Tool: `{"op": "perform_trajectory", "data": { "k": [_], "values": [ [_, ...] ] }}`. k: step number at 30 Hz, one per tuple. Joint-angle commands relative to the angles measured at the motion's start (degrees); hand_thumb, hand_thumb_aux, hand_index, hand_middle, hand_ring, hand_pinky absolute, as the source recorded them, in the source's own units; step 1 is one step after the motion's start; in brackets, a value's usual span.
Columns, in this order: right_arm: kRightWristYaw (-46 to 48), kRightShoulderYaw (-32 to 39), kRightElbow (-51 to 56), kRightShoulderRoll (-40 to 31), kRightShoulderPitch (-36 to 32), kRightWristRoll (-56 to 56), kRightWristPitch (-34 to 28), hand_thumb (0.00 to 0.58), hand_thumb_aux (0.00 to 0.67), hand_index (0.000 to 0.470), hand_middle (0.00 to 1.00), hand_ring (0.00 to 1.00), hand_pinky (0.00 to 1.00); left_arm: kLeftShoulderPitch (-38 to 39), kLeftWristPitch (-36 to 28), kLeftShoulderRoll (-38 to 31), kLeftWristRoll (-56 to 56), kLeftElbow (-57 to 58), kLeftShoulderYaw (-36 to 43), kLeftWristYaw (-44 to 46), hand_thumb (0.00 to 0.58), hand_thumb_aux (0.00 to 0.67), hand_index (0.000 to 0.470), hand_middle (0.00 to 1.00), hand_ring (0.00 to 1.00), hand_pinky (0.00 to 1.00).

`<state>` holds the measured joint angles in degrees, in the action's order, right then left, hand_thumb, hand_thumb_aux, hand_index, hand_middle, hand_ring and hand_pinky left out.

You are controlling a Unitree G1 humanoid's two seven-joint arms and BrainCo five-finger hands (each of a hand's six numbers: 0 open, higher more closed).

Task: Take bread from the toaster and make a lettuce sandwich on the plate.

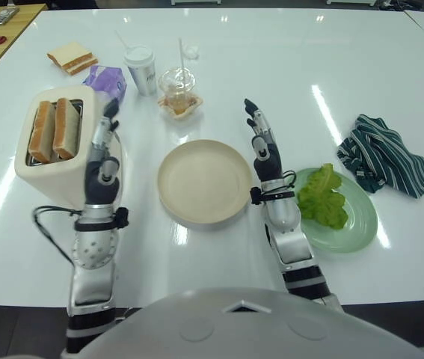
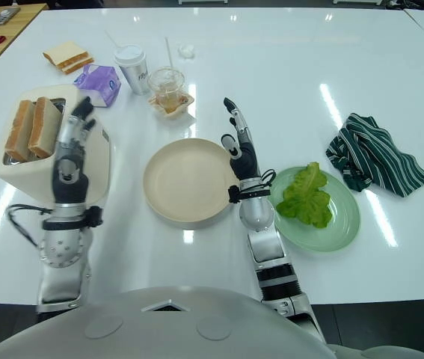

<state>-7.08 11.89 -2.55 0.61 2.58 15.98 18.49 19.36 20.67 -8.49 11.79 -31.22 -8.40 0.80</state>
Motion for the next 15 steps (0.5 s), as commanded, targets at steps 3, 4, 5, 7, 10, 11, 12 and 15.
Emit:
{"op": "perform_trajectory", "data": {
  "k": [3, 4, 5, 7, 10, 11, 12, 15],
  "values": [
    [0.3, -0.2, 0.8, -0.4, -0.8, 0.1, 0.0, 0.0, 0.0, 0.0, 0.0, 0.0, 0.0, 4.2, -1.5, -10.9, 1.1, -9.6, -24.3, 3.0, 0.0, 0.0, 0.0, 0.0, 0.0, 0.0],
    [0.2, -0.3, 0.9, -0.4, -1.0, 0.2, 0.0, 0.0, 0.0, 0.0, 0.0, 0.0, 0.0, 4.5, -0.3, -13.5, 2.4, -7.5, -28.7, 3.0, 0.0, 0.0, 0.0, 0.0, 0.0, 0.0],
    [0.0, -0.3, 1.1, -0.3, -1.1, 0.3, 0.1, 0.0, 0.0, 0.0, 0.0, 0.0, 0.0, 4.5, 0.7, -15.9, 4.2, -4.2, -31.9, 2.6, 0.0, 0.0, 0.0, 0.0, 0.0, 0.0],
    [-0.4, -0.1, 1.5, 0.1, -1.5, 0.5, 0.4, 0.0, 0.0, 0.0, 0.0, 0.0, 0.0, 4.4, 3.0, -19.8, 9.3, 3.1, -35.1, 0.7, 0.0, 0.0, 0.0, 0.0, 0.0, 0.0],
    [-0.4, 0.3, 1.9, 0.4, -2.0, 0.6, 0.6, 0.0, 0.0, 0.0, 0.0, 0.0, 0.0, 5.7, 3.6, -23.4, 18.2, 12.3, -33.5, -0.7, 0.0, 0.0, 0.0, 0.0, 0.0, 0.0],
    [-0.3, 0.3, 2.0, 0.4, -2.1, 0.6, 0.7, 0.0, 0.0, 0.0, 0.0, 0.0, 0.0, 5.8, 3.2, -24.2, 20.5, 14.7, -32.5, -1.1, 0.0, 0.0, 0.0, 0.0, 0.0, 0.0],
    [-0.2, 0.2, 1.9, 0.3, -2.0, 0.5, 0.7, 0.0, 0.0, 0.0, 0.0, 0.0, 0.0, 5.6, 2.5, -24.9, 22.7, 16.7, -31.7, -1.7, 0.0, 0.0, 0.0, 0.0, 0.0, 0.0],
    [-0.3, -0.1, 1.7, 0.1, -1.7, 0.5, 0.7, 0.0, 0.0, 0.0, 0.0, 0.0, 0.0, 4.3, -0.6, -26.5, 28.4, 20.4, -29.4, -3.4, 0.0, 0.0, 0.0, 0.0, 0.0, 0.0]
  ]
}}
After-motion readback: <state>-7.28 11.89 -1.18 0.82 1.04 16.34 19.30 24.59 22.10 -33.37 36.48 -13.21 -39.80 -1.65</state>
